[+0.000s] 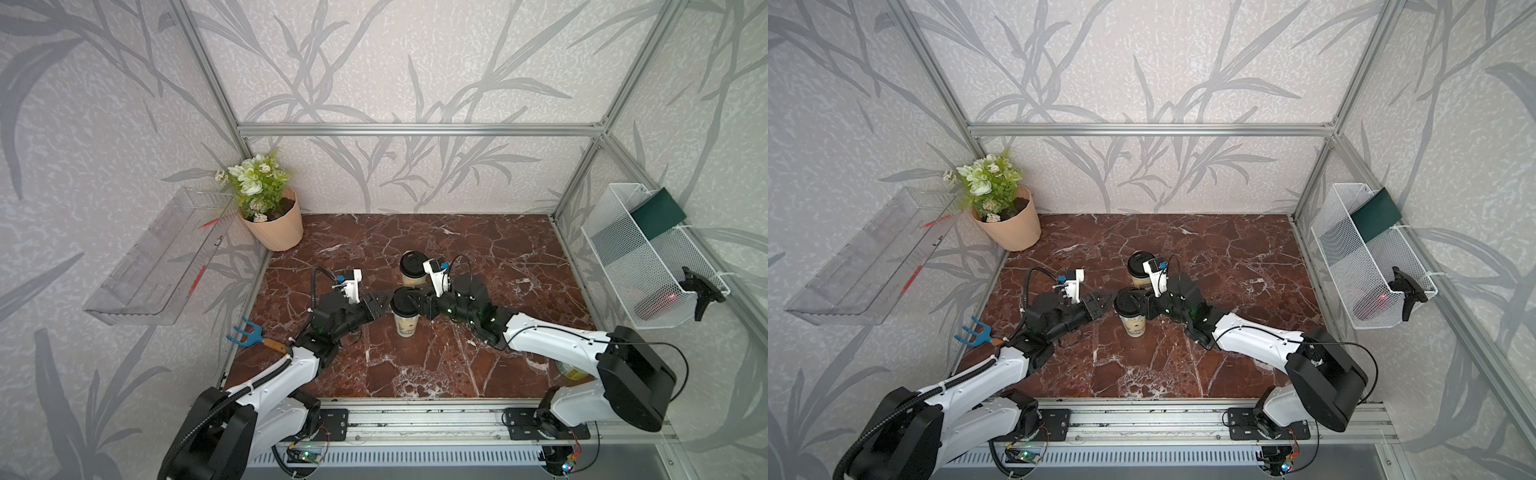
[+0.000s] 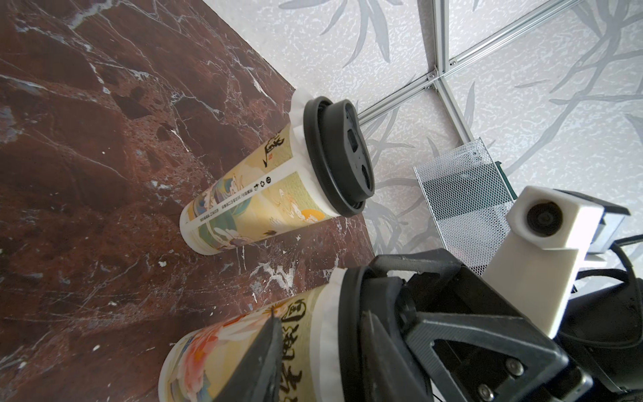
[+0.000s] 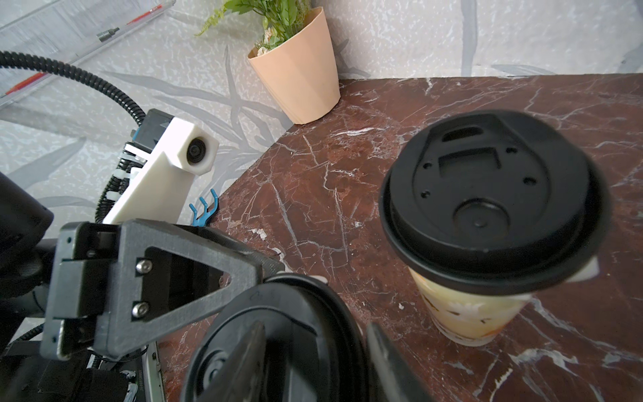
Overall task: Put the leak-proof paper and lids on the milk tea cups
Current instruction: Secure the cup lid on the cup.
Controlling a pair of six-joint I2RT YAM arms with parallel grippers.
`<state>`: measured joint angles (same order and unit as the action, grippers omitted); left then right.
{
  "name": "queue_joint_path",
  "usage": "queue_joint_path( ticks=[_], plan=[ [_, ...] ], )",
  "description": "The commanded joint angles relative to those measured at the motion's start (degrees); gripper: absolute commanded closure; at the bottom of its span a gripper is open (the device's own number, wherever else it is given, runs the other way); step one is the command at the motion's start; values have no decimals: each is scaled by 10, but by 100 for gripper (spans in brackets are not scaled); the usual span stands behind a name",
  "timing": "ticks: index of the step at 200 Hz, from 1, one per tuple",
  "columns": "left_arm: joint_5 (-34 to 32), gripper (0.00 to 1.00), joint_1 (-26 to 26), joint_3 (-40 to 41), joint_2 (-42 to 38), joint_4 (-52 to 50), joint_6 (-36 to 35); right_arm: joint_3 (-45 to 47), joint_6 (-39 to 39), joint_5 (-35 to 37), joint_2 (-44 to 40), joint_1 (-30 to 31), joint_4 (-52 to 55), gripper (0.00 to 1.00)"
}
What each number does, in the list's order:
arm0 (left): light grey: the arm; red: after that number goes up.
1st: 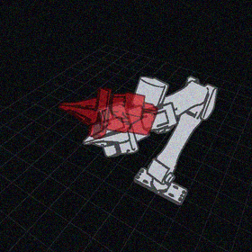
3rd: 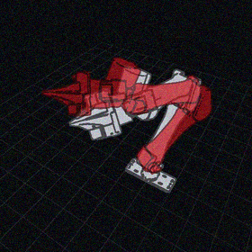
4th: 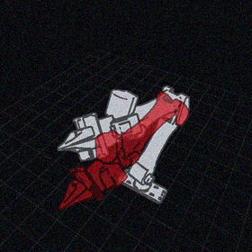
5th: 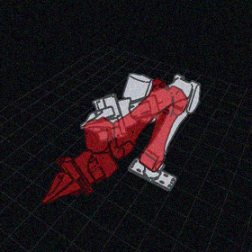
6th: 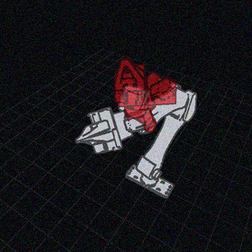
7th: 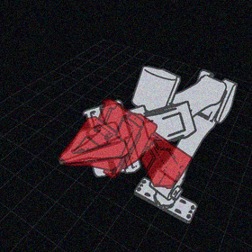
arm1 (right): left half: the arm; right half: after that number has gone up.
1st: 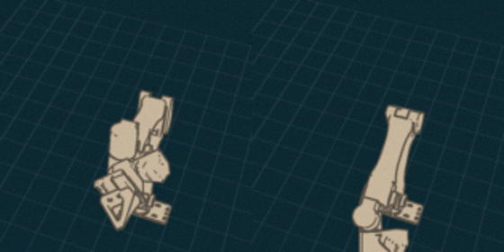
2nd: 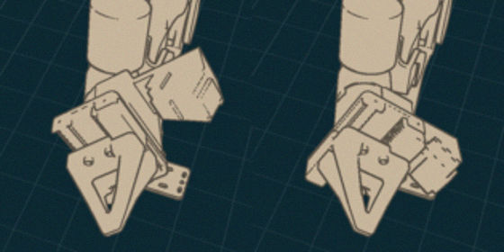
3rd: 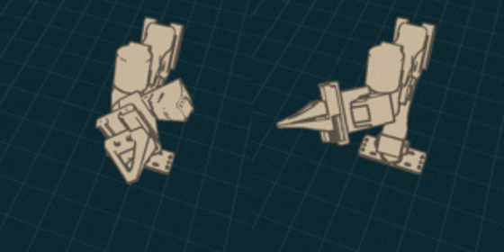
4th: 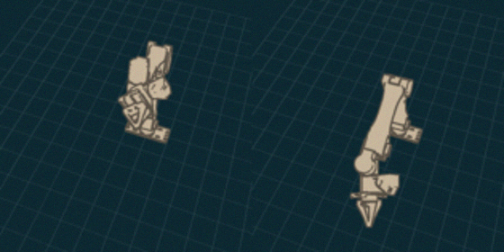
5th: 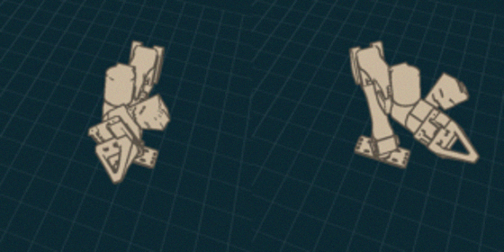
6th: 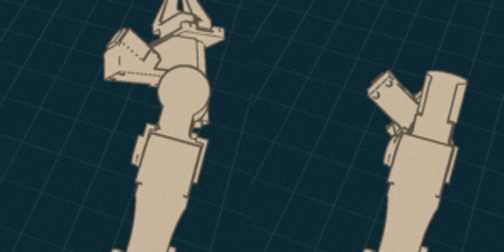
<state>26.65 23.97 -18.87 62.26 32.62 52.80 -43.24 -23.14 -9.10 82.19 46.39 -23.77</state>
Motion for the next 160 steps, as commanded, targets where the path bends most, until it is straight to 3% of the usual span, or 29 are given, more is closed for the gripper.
queue_joint_path(
  ticks=[1,35,69,133,160],
  plan=[
    [-13,63,10,54,47,-197,-5,40,17,12,36,-1,127,53],
    [-10,63,10,50,42,-202,0,35,18,10,32,-2,134,53],
    [-32,62,10,-33,2,-311,-43,10,27,19,8,-7,168,50],
    [-66,43,4,-197,-11,-426,-132,-57,40,23,-9,-18,222,40],
    [-87,41,3,-232,-12,-461,-153,-81,47,20,-15,-19,234,38]
  ],
)
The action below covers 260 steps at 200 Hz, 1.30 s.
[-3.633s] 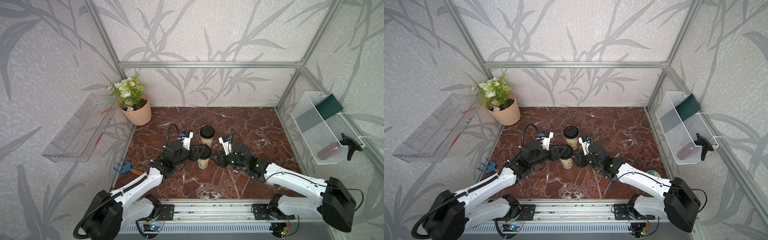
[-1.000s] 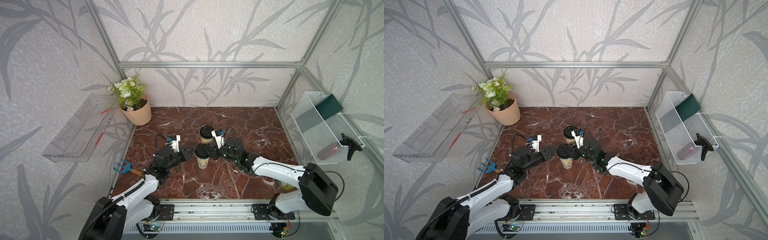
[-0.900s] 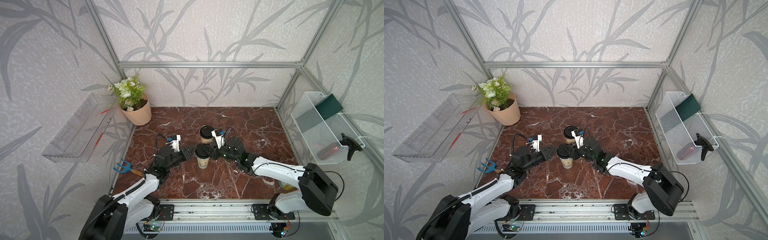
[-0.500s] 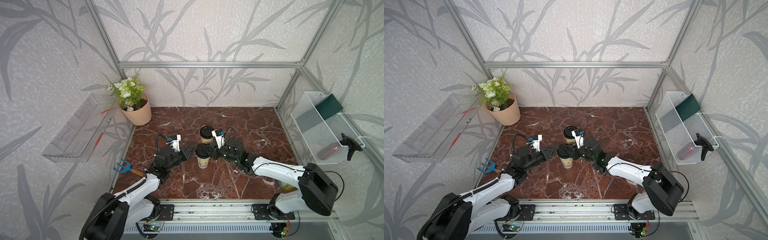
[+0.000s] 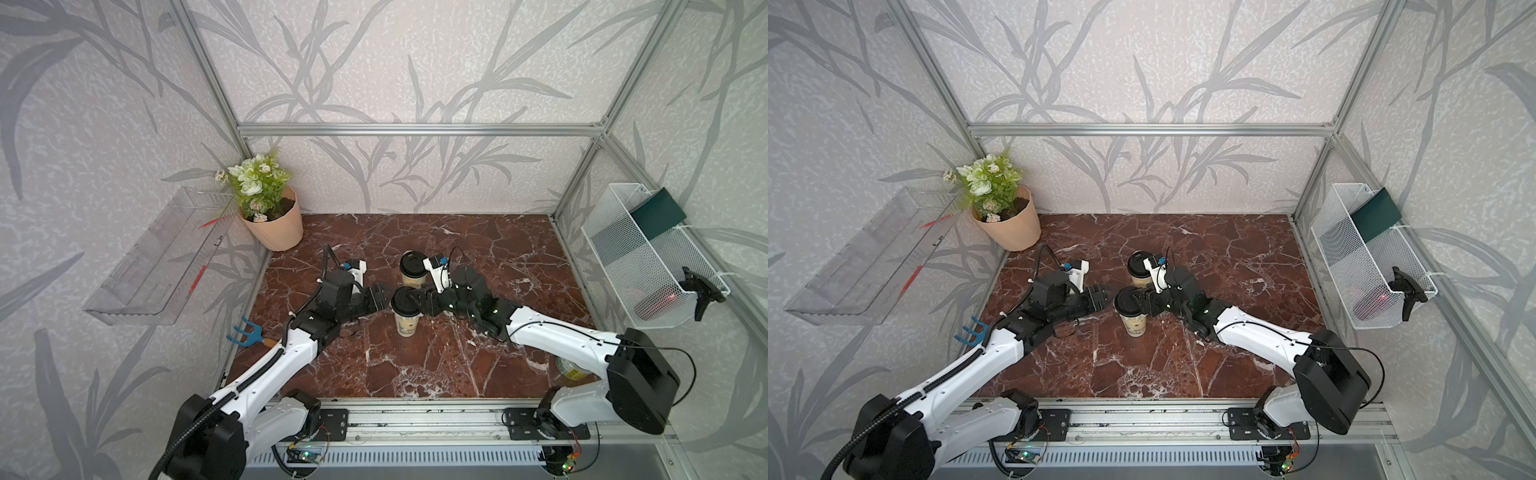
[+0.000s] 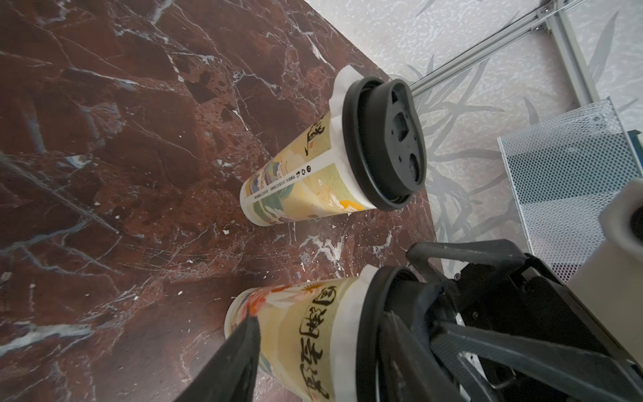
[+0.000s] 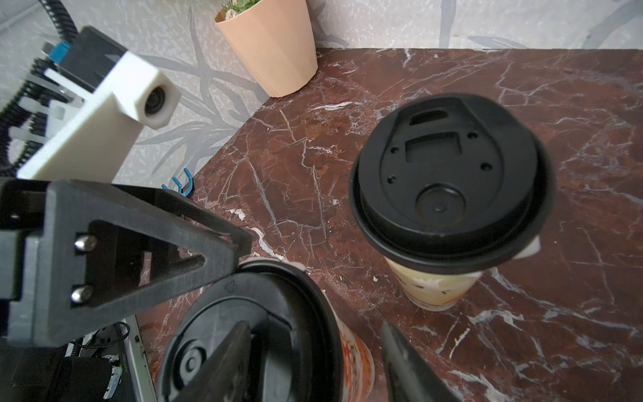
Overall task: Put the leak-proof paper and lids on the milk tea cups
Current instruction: Secure the cup lid on the cup.
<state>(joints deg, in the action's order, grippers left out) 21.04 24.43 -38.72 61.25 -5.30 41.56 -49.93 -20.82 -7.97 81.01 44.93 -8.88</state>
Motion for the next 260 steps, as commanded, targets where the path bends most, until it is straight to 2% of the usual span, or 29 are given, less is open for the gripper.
queue_joint_path(
  ticks=[1,54,104,132,206,227,260],
  plan=[
    [-31,41,-1,-35,-3,-82,-40,-15,24,9,-3,-4,86,38],
    [-45,38,-4,-73,-15,-107,-62,-47,28,-9,-4,-4,92,35],
    [-25,38,-4,-66,-11,-93,-64,-56,31,-21,14,-1,100,35],
    [-7,40,-4,-37,-10,-66,-56,-30,27,-12,27,2,96,36],
    [51,46,-4,93,-11,102,6,26,39,46,42,19,103,39],
    [28,48,-4,105,-37,96,12,52,38,58,40,21,89,40],
    [-47,49,-4,112,-107,94,31,85,39,72,36,29,68,40]
  ],
)
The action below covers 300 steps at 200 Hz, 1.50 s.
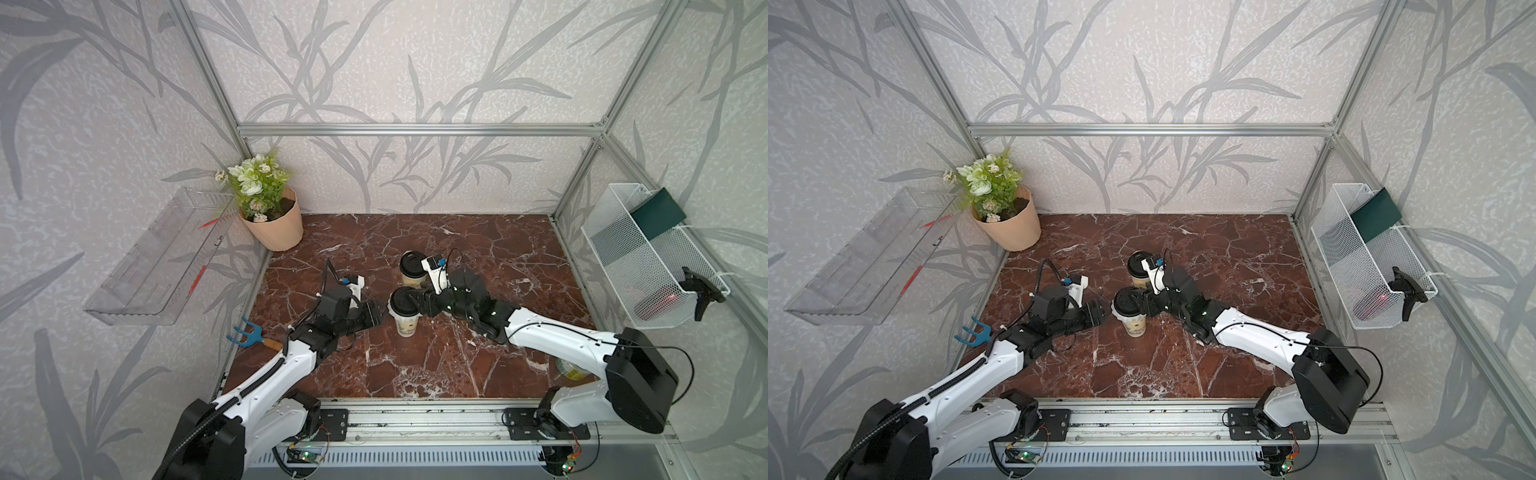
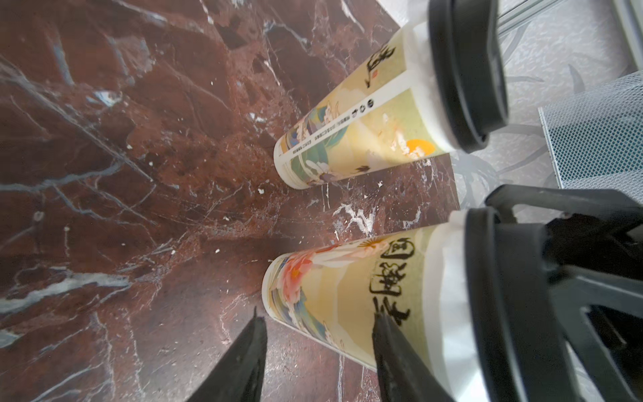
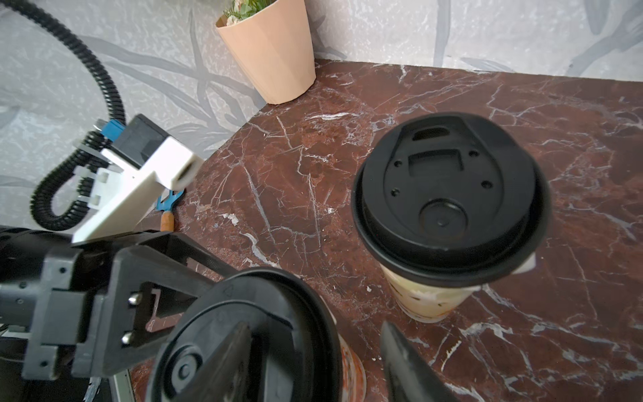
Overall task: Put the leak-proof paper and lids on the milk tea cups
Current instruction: Secure the cup lid on the cup.
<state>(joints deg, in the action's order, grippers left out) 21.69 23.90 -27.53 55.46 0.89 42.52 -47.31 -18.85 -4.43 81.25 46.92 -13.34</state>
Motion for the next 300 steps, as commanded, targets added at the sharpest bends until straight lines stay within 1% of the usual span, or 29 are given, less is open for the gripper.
queue_joint_path(
  ticks=[1,14,31,47,94,118,139,166,197,241,261,282,300],
  plan=[
    [-54,49,1,-1,-50,31,22,60,19,37,33,9,111,40],
    [-57,49,1,-13,-55,31,23,70,17,34,31,9,101,40],
    [-29,50,2,-22,-40,61,31,77,15,29,29,10,91,40],
    [-4,50,2,-35,-18,62,28,78,14,26,28,10,85,40],
    [37,51,4,-45,17,85,22,78,14,22,33,11,78,40],
    [33,51,6,-43,25,81,15,80,13,24,36,11,75,40],
    [41,54,7,-31,42,94,17,81,14,22,42,12,71,41],
    [40,60,8,-10,63,100,20,81,11,21,49,12,71,41],
    [31,66,8,27,70,100,28,82,9,24,49,12,72,41],
    [21,68,10,87,82,96,29,85,7,28,53,12,77,41],
    [15,69,19,100,101,107,27,86,4,28,55,13,78,41],
    [-11,69,42,101,137,126,20,87,1,28,58,13,78,42],
    [-7,71,45,105,168,160,32,88,-1,26,64,13,78,43]
  ],
)
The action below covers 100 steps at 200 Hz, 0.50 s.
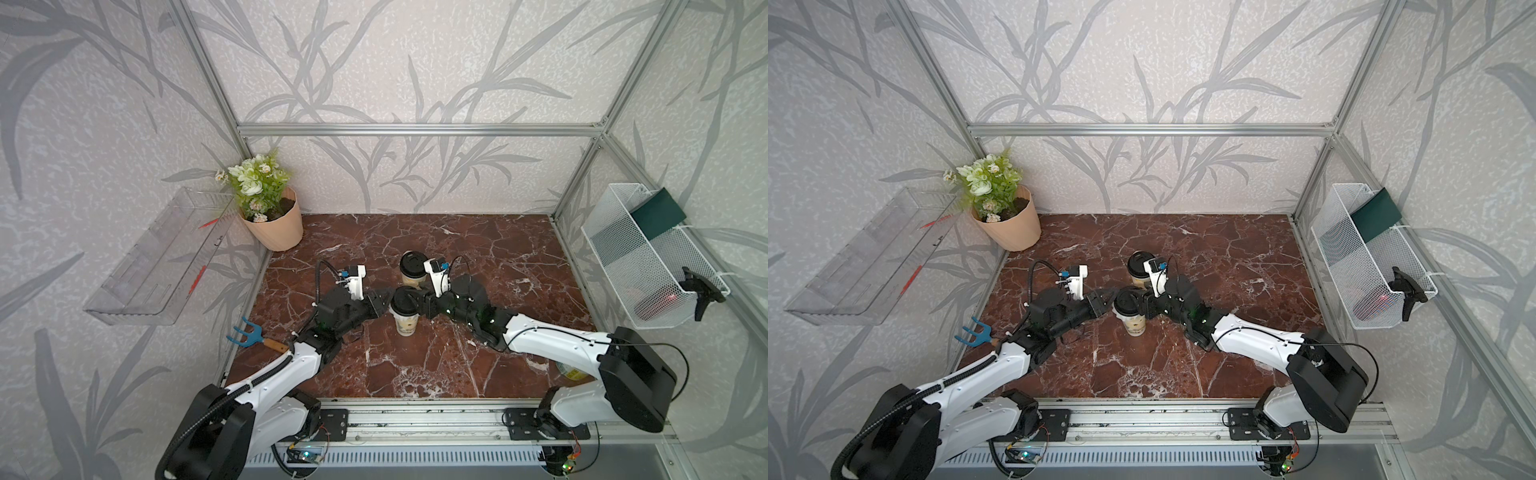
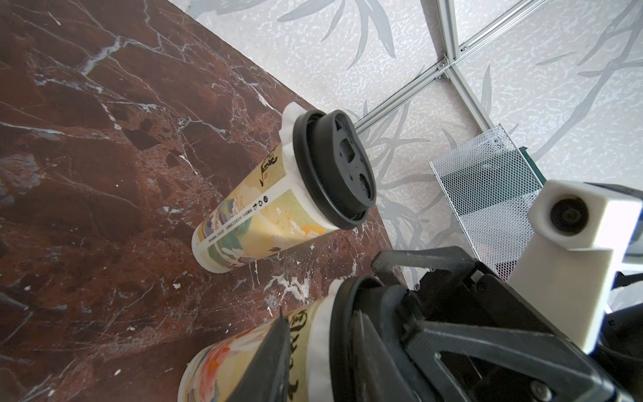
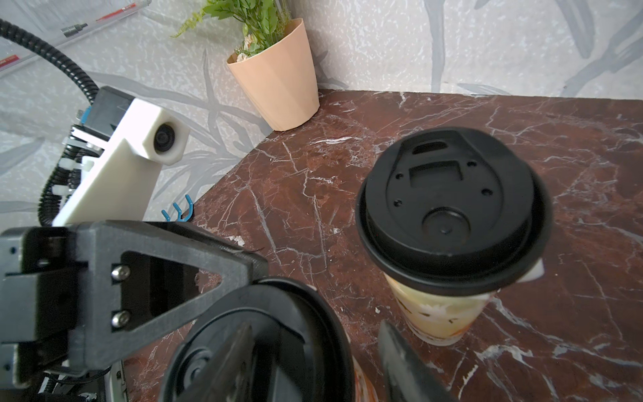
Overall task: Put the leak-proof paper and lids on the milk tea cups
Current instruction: Secure the cup lid on the cup.
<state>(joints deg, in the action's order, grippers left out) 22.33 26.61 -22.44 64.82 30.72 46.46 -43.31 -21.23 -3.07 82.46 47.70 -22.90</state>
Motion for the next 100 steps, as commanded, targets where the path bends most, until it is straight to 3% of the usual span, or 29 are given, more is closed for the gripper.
queue_joint_path(
  ticks=[1,49,100],
  plan=[
    [-13,71,18,56,75,-136,-7,48,22,12,52,5,174,43],
    [-32,71,28,55,78,-181,-21,41,20,15,62,6,180,44],
    [-32,73,35,64,149,-158,-30,45,17,23,66,6,194,44]
  ],
)
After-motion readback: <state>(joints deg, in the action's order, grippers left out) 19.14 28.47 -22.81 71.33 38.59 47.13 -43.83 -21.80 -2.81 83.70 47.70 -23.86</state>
